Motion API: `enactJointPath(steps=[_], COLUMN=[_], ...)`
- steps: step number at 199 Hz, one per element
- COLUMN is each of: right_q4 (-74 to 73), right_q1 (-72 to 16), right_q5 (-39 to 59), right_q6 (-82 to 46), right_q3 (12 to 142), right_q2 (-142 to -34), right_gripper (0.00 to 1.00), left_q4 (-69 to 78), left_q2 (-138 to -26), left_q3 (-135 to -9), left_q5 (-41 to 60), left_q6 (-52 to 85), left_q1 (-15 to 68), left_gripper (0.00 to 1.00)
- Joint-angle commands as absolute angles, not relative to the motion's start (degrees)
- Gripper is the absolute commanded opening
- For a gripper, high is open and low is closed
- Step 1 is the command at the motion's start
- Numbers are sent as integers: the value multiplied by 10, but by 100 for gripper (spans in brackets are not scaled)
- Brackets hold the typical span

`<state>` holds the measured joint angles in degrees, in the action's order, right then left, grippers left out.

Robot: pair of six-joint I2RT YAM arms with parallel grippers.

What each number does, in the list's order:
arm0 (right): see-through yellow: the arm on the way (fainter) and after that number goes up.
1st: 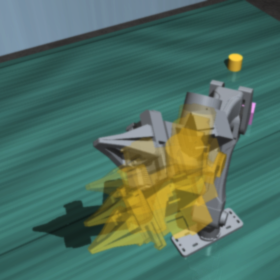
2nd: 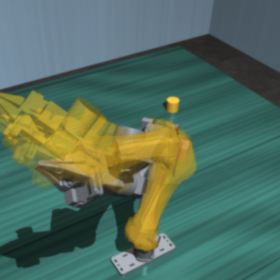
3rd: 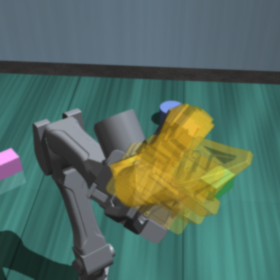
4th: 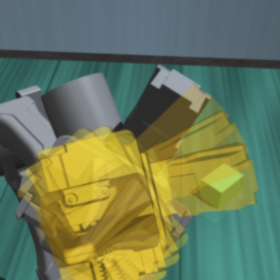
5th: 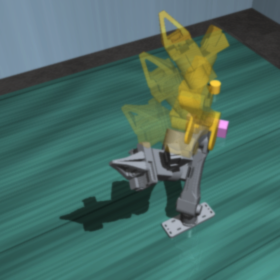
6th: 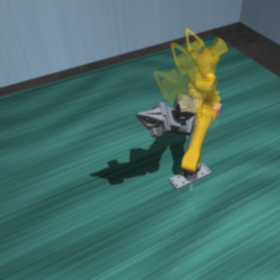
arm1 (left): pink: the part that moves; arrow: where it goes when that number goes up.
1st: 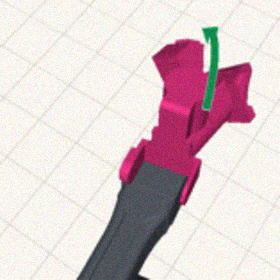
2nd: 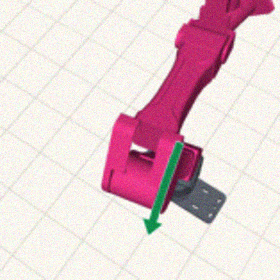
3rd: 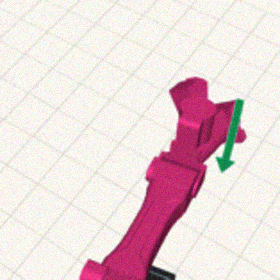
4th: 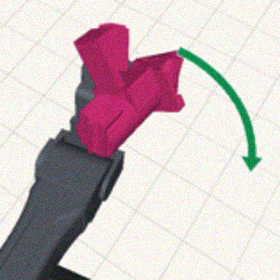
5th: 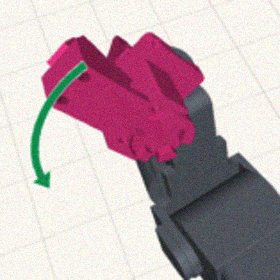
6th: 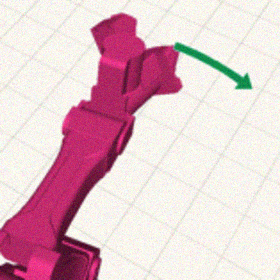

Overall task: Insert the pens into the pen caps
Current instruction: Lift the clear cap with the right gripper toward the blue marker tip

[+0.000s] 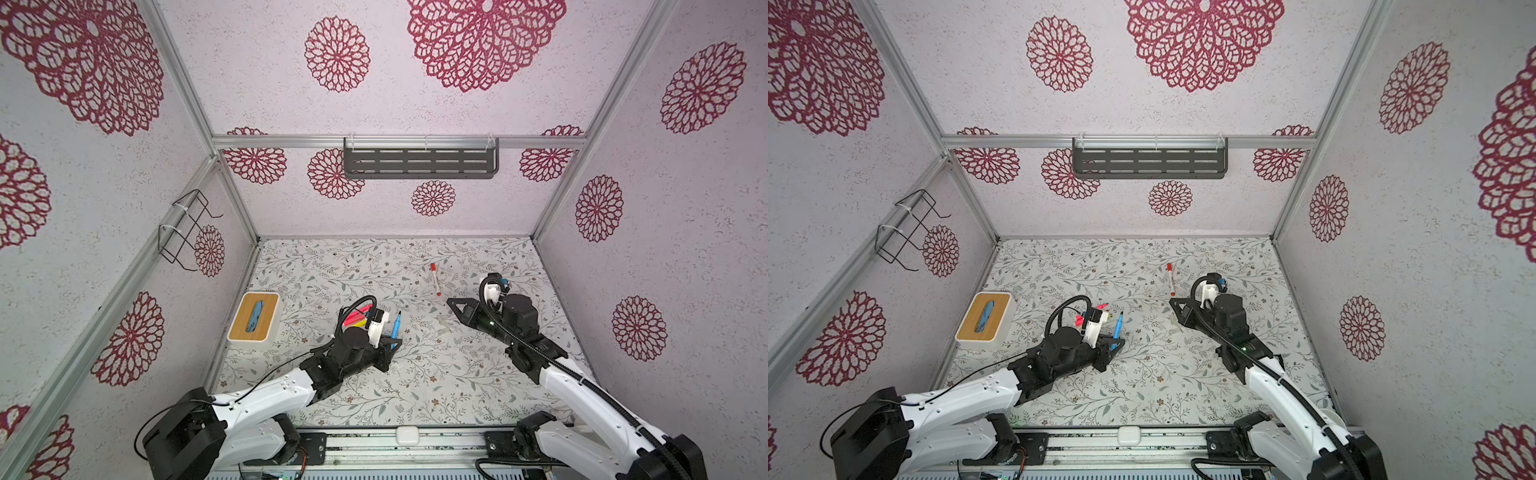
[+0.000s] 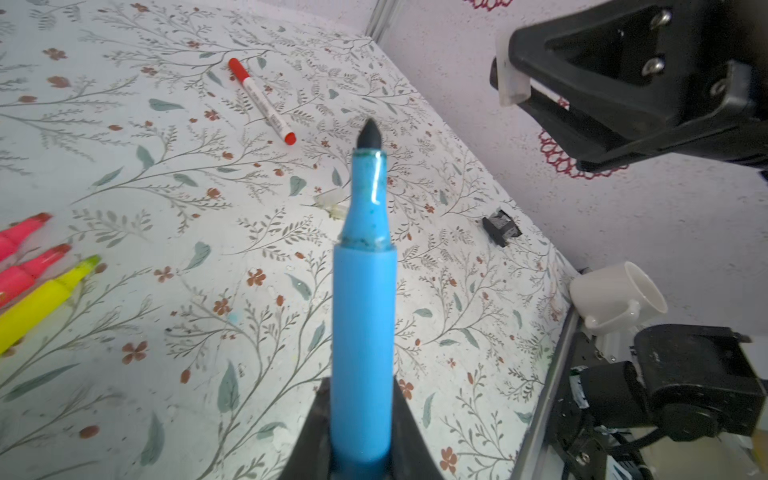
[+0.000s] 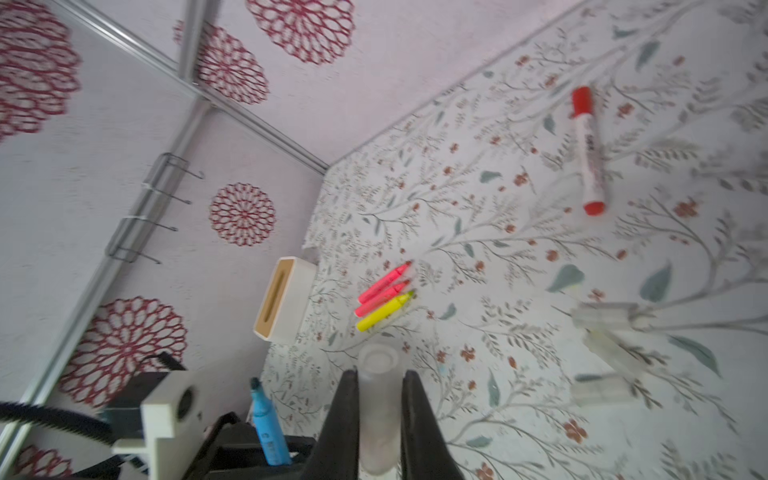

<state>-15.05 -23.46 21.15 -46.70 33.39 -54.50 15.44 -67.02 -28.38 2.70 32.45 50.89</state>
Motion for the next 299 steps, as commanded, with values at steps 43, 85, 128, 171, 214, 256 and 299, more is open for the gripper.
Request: enactJointPath(steps=[43, 85, 128, 171, 214, 256, 299], right_q4=[-425, -439, -457, -461, -460, -462, -475], right_q1=[-262, -297, -314, -318, -325, -331, -338], right_q5=[279, 276, 271, 273, 271, 272, 274], right_q6=[-519, -511, -513, -514, -513, -512, -515], right_q3=[317, 327, 324, 322, 316, 312, 303], right_q2=[-547, -580, -601, -602, -601, -602, -599], right_gripper=[10, 9, 8, 7, 7, 6, 5], left_q4=[225, 226, 224, 225, 226, 220, 217], left_q2=[-711, -716, -707, -701, -701, -694, -691], left_q3=[-340, -353, -354, -354, -359, -362, -364], left_q5=[36, 39, 36, 34, 36, 35, 34], left_q6=[332, 329, 326, 325, 324, 320, 319], left_q1=[555, 564, 566, 567, 566, 566, 568], left_gripper=[0, 0, 0, 0, 0, 0, 0])
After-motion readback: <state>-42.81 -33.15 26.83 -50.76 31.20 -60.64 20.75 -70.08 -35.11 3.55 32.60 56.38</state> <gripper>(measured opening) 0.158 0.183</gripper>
